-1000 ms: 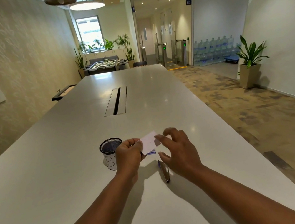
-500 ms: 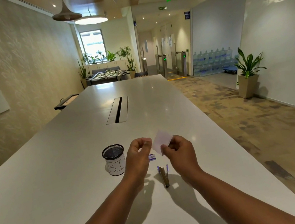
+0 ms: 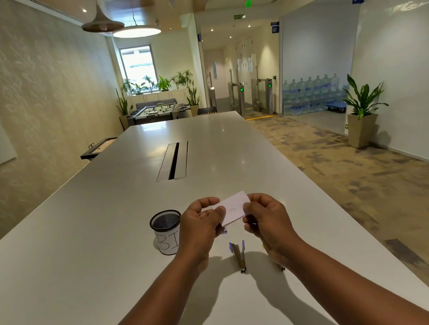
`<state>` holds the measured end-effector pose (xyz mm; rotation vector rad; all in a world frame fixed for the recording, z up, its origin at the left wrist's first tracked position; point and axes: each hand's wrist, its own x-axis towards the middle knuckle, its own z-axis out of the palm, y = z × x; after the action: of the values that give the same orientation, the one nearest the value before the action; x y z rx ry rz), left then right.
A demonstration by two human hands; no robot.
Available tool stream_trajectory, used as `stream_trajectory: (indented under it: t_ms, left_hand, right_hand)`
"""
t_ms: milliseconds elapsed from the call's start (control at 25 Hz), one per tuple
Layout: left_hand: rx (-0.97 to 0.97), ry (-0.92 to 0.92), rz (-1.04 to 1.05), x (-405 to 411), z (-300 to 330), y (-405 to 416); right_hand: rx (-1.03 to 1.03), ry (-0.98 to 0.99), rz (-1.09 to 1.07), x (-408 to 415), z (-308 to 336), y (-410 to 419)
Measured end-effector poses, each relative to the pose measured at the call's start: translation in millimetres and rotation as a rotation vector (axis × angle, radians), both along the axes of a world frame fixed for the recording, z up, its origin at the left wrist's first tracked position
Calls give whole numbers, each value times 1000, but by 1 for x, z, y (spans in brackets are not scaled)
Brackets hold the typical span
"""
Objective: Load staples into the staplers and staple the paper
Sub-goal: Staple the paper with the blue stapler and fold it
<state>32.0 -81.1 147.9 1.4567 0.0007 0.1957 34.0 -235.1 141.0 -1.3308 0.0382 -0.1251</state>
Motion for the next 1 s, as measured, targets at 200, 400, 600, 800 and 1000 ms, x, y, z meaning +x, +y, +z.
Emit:
stream_trajectory:
  t_ms: [200,400,600,800,1000]
  left_hand:
    - [-26,46,-52,2,10,2]
    - [-181,163,-153,2,15,3]
    - [-266,216,-138,4,19,2]
    - [-309,265,-177,5,20,3]
    - [-388,336,-182,8,19,3]
  right_hand:
    - [-74,-110,-43,-1,5,0]
    - [5,-60,-46,1,8,1]
    - [67,-23,-26,1,9,-1]
    - [97,-18,-29,0,9,-1]
    - [76,-23,-37,-1,10,1]
